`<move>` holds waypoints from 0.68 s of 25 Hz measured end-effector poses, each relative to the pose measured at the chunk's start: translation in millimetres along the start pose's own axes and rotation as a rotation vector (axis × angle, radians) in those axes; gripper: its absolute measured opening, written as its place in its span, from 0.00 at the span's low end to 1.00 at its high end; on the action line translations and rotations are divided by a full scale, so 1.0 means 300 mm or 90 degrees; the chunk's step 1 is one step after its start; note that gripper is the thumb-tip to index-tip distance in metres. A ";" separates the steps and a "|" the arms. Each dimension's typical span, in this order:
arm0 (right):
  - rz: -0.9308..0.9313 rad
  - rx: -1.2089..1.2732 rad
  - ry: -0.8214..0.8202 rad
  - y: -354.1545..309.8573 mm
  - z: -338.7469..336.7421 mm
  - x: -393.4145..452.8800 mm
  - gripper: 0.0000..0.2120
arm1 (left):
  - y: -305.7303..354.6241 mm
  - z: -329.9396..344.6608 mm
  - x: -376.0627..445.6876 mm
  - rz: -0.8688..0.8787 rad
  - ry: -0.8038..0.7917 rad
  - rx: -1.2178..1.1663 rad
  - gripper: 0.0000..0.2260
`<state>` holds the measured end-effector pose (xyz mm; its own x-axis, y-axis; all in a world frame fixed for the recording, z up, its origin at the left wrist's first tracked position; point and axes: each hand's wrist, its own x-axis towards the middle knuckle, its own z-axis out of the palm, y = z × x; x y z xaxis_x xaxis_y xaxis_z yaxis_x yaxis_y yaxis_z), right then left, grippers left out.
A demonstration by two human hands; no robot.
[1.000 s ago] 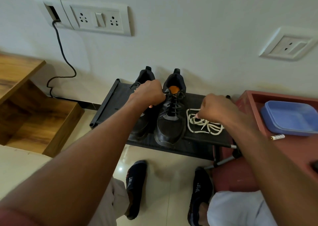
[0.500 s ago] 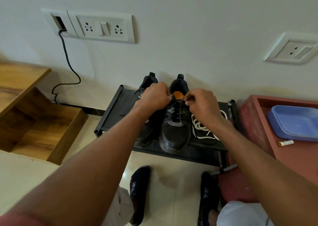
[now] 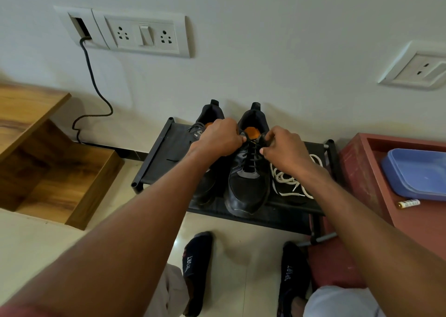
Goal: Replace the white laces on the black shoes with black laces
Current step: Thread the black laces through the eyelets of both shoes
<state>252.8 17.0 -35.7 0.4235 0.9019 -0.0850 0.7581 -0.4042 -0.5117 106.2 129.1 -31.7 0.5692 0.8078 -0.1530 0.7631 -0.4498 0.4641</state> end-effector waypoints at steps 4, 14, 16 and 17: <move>0.044 0.046 -0.026 -0.024 -0.043 0.000 0.14 | 0.024 -0.057 -0.014 -0.060 -0.060 -0.124 0.16; -0.078 0.371 0.105 -0.208 -0.323 -0.098 0.10 | 0.213 -0.362 -0.174 0.098 0.103 -0.517 0.13; -0.113 0.337 0.179 -0.240 -0.360 -0.114 0.11 | 0.248 -0.406 -0.211 0.157 0.188 -0.470 0.12; -0.119 0.349 0.206 -0.260 -0.376 -0.120 0.11 | 0.265 -0.422 -0.227 0.182 0.234 -0.460 0.11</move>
<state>234.4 -1.0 103.7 0.5011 0.8238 0.2651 0.5076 -0.0317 -0.8610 89.4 86.6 125.9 0.4797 0.8285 0.2889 0.1519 -0.4027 0.9027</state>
